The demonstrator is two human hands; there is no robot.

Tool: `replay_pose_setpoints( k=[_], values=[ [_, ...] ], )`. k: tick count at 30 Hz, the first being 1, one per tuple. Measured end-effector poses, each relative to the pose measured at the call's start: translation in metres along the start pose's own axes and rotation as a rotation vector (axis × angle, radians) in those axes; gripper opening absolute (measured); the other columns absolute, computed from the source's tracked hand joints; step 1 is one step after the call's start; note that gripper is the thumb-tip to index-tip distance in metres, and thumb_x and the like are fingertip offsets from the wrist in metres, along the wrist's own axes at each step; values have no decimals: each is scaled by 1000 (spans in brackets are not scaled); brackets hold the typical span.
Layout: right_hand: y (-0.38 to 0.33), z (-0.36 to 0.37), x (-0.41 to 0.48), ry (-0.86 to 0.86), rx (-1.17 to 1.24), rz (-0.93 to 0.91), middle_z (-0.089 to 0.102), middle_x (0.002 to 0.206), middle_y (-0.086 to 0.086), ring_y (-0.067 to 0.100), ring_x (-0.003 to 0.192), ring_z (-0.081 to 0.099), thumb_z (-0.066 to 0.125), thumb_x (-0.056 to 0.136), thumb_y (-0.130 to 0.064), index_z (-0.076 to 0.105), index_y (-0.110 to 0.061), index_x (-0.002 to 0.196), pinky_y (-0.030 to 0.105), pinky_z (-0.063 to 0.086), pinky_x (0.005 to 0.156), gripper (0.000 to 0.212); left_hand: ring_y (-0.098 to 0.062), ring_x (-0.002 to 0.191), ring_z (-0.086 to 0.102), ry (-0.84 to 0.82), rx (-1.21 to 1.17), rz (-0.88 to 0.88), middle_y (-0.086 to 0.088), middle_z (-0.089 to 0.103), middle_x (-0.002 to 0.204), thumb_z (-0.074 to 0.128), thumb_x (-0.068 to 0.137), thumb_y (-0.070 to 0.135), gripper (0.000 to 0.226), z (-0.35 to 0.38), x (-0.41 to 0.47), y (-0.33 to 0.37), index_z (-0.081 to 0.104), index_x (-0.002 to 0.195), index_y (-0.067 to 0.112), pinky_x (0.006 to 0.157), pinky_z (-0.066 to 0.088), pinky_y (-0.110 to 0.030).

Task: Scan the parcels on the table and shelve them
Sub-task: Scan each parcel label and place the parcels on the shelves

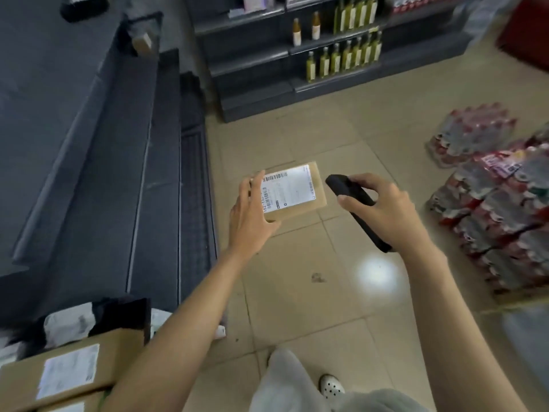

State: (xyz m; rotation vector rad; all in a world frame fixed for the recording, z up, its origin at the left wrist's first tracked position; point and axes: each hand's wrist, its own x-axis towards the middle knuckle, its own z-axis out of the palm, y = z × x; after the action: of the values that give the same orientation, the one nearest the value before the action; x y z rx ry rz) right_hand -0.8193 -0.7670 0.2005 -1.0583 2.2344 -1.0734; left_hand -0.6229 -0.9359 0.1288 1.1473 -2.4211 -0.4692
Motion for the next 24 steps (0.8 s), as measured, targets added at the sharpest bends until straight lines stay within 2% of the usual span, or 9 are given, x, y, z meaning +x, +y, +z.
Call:
replay_pose_setpoints(
  k=[6, 13, 15, 19, 21, 24],
  values=[
    [-15, 18, 103, 18, -8, 40, 67, 116, -15, 16, 102, 61, 68, 82, -50, 60, -42, 127, 33, 43, 81, 46, -15, 124, 39, -23, -26, -41, 3, 20, 150, 86, 65, 19, 114, 24, 99, -38, 14, 152, 33, 95, 51, -45],
    [-93, 68, 270, -43, -40, -77, 65, 120, -16, 15, 105, 62, 65, 80, -58, 58, -44, 128, 39, 51, 89, 50, -14, 127, 40, 14, -33, -23, 3, 20, 150, 88, 64, 18, 116, 4, 265, -121, 13, 152, 32, 90, 53, -38],
    [-120, 81, 321, -30, -14, -99, 66, 118, -17, 11, 98, 65, 66, 81, -57, 59, -44, 127, 38, 52, 89, 48, -15, 127, 40, 20, -44, -33, 4, 19, 151, 88, 65, 19, 117, 0, 317, -141, 12, 152, 33, 89, 55, -37],
    [-145, 105, 398, -55, -10, -108, 66, 110, -18, 1, 75, 66, 68, 85, -49, 59, -46, 125, 24, 50, 77, 41, -15, 126, 41, -16, -62, -40, 4, 18, 151, 87, 66, 20, 115, 0, 392, -168, 12, 153, 31, 82, 52, -31],
    [-149, 118, 435, -65, -32, -89, 66, 110, -18, 3, 77, 67, 68, 85, -47, 60, -44, 125, 21, 45, 72, 40, -13, 122, 42, -34, -67, -46, 5, 17, 151, 86, 67, 20, 114, 6, 417, -185, 12, 153, 32, 74, 52, -28],
    [-155, 141, 501, -70, -55, -98, 67, 115, -18, 14, 96, 67, 68, 83, -50, 60, -42, 126, 30, 49, 83, 44, -12, 117, 44, -33, -71, -82, 7, 18, 149, 86, 67, 21, 113, 15, 463, -216, 13, 152, 33, 69, 56, -31]
  ],
)
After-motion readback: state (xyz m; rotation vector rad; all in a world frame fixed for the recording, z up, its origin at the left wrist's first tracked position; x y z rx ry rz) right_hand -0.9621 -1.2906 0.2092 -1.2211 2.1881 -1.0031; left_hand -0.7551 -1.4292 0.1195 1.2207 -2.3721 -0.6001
